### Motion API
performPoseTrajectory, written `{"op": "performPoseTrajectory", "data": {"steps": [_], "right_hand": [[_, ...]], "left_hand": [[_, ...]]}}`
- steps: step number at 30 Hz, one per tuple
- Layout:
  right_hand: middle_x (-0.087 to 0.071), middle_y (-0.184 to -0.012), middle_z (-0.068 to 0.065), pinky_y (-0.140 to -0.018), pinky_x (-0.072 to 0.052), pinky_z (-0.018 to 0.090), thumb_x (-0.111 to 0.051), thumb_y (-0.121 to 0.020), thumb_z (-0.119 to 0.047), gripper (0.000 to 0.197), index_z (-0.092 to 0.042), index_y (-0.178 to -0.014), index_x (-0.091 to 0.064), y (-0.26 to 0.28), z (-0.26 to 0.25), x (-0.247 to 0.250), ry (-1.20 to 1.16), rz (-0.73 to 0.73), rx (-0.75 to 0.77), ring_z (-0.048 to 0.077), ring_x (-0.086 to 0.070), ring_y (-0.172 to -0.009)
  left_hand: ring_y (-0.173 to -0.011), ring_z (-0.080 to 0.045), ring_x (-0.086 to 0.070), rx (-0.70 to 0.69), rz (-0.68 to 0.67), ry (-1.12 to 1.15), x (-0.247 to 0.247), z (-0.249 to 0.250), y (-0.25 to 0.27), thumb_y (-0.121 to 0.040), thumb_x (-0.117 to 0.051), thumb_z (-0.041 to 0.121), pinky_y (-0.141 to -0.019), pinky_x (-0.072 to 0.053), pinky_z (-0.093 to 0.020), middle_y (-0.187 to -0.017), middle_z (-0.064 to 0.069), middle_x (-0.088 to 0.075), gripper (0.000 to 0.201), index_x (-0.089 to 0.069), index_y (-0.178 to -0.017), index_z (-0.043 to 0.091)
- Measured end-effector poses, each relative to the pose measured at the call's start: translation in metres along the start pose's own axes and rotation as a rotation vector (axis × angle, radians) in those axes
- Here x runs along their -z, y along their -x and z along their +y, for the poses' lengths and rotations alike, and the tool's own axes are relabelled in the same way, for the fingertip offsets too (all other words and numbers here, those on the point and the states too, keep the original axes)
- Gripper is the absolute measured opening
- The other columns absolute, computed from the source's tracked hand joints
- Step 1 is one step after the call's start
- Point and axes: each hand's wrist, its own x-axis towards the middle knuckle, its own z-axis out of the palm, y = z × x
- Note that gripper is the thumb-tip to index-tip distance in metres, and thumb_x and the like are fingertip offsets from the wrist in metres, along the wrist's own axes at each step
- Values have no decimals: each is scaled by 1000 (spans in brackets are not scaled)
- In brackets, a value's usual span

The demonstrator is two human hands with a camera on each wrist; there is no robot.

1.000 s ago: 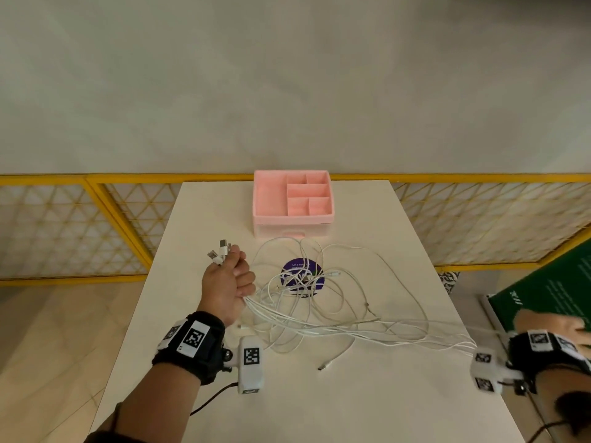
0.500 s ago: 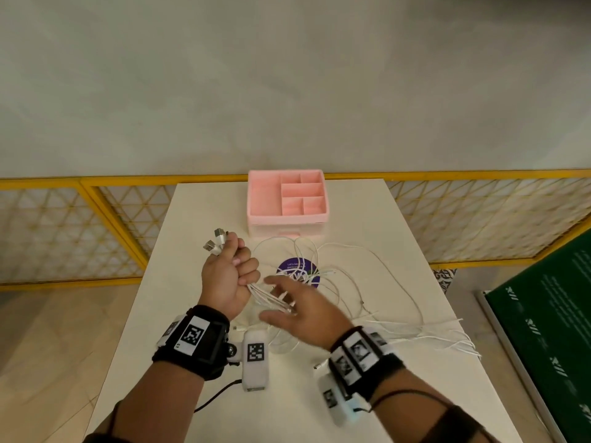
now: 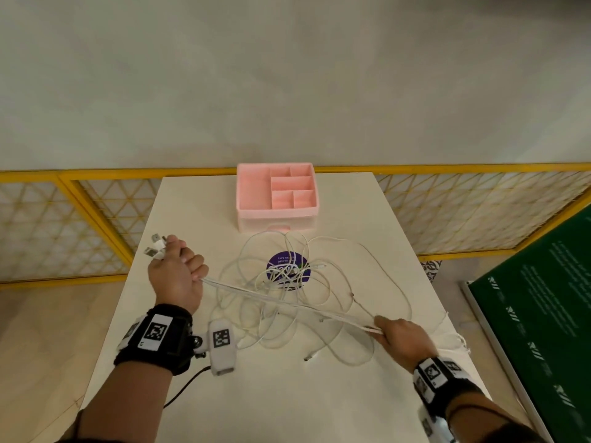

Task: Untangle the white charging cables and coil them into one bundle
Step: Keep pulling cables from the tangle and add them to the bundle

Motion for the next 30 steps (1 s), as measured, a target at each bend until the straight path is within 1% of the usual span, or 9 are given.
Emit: {"op": "performPoseTrajectory", "data": {"steps": [4,8,12,17,20,23,26,28,30], "right_hand": [[-67,-88,-2,-70,-49,35,-43,-100,-50,28,-29,-90,-59,4,58,3,-84,-18,-256,27,-67,-88],[-61,-65,-4,-51,-40,25,-41,-100,-51,39,-25,-76,-57,8,85,29,-135,189,-404,14,-58,-57],[-66,-80,15,-63,-43,35,-31,-102,-51,44,-18,-87,-56,7,81,50,-112,412,-516,31,-56,-67],[-60,-73,-4,-80,-51,36,-22,-103,-51,50,-21,-99,-63,-5,81,14,-26,147,-547,18,-60,-72],[-63,-101,-4,-97,-47,42,-36,-98,-43,35,-24,-114,-62,-8,78,-16,61,-119,-595,19,-61,-100],[-51,-126,-2,-101,-42,44,-54,-84,-57,52,-29,-128,-50,-14,52,-12,120,-242,-486,24,-48,-120],[-45,-132,-5,-100,-40,42,-66,-67,-72,82,-35,-136,-40,-25,-4,12,106,-185,-163,21,-43,-123],[-48,-134,-9,-102,-42,37,-67,-57,-83,99,-37,-141,-40,-28,-53,30,-213,-143,63,15,-46,-122],[-55,-126,-12,-95,-47,25,-70,-63,-78,90,-37,-138,-44,-28,-107,45,-569,-159,228,8,-56,-109]], "left_hand": [[-40,-6,-23,2,3,-29,-1,-1,-1,-105,-46,33,-38,-18,-18,-53,9,-33,36,-47,-72,20],[-40,-6,-23,41,-4,-56,3,-11,2,-104,-46,26,-37,-17,-16,-54,9,-31,32,-47,-73,22],[-37,-5,-20,78,-14,-96,5,-21,11,-106,-45,28,-36,-15,-15,-52,9,-30,36,-44,-70,21],[-39,-6,-14,180,-24,-78,8,-23,17,-106,-44,33,-36,-11,-18,-48,10,-27,43,-36,-65,22],[-37,-5,-17,190,-9,-110,5,-26,22,-105,-47,36,-35,-11,-19,-49,9,-26,44,-35,-64,22],[-37,-5,-17,194,1,-101,-2,-29,29,-104,-47,35,-35,-11,-19,-49,9,-26,44,-35,-64,22],[-37,-5,-17,207,-2,-94,-8,-32,36,-104,-47,35,-34,-12,-18,-50,8,-26,43,-36,-65,22],[-38,-5,-18,217,-25,-83,-14,-36,42,-105,-47,34,-34,-14,-18,-51,8,-26,42,-36,-66,21],[-38,-5,-19,237,-44,-62,-19,-40,47,-105,-46,34,-35,-15,-19,-51,8,-27,41,-37,-67,21]]}}
